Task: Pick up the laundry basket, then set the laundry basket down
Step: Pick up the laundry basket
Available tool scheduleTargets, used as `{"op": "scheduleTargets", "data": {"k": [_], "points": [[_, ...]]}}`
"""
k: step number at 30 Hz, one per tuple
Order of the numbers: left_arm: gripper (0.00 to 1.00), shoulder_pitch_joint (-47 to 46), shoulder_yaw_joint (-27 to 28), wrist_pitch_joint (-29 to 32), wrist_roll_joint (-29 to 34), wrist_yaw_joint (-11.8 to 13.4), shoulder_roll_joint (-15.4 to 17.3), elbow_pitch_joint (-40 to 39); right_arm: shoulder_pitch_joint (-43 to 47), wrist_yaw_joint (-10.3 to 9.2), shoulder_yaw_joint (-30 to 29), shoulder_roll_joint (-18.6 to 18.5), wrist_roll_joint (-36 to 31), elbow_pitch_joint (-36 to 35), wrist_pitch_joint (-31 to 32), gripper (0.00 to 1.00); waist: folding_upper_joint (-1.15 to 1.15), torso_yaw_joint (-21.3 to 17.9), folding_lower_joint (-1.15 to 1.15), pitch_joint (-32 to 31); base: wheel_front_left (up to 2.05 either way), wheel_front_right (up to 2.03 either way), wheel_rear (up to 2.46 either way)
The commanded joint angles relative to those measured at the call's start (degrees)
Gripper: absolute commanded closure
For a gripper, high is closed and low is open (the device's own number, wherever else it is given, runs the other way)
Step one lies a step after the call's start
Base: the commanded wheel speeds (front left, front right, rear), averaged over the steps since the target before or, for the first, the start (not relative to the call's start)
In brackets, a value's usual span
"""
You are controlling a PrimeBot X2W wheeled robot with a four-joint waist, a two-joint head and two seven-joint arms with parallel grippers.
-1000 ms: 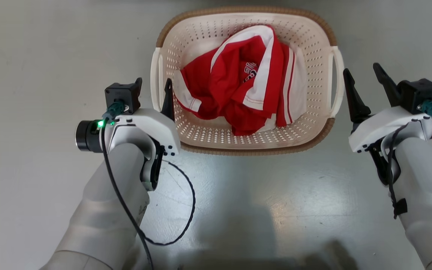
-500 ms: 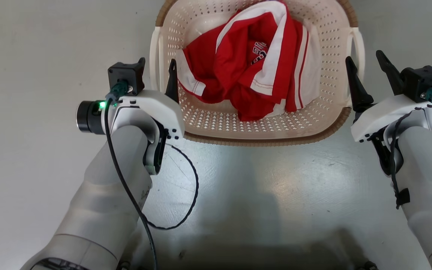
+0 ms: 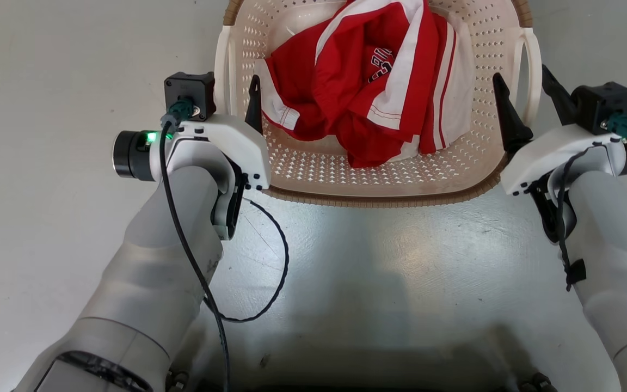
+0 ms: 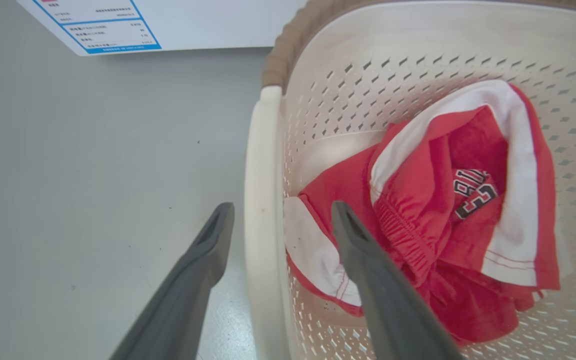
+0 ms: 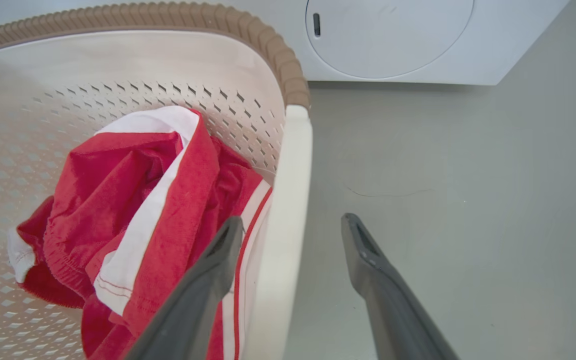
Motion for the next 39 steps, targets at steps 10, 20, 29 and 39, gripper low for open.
{"op": "scheduleTargets", "data": {"k": [10,20,29,39], "points": [[0.00,-2.20,-4.51,-0.32,-5.58,0.11,1.27,3.82,-0.50,0.34,1.10,2.36,2.28,4.36,-0.60,0.00,0.00,-0.05,0.00,-0.17,0.00,0.00,0.00],[0.00,-3.63,-8.62,-0.33,-9.79,0.48,1.27,5.83,-1.91,0.34,1.08,3.35,2.20,6.96,-0.60,0.00,0.00,-0.08,0.00,-0.58,0.00,0.00,0.00],[0.00,-4.43,-10.90,-0.35,-12.03,0.95,1.27,6.31,-2.28,0.34,0.99,3.66,2.00,7.44,-0.60,0.00,0.00,-0.14,0.00,-0.79,0.00,0.00,0.00],[0.00,-4.50,-12.14,-0.35,-13.07,1.33,1.27,6.41,-2.20,0.34,0.74,4.16,1.67,8.40,-0.60,0.00,0.00,-0.36,0.00,-1.13,0.00,0.00,0.00]]}}
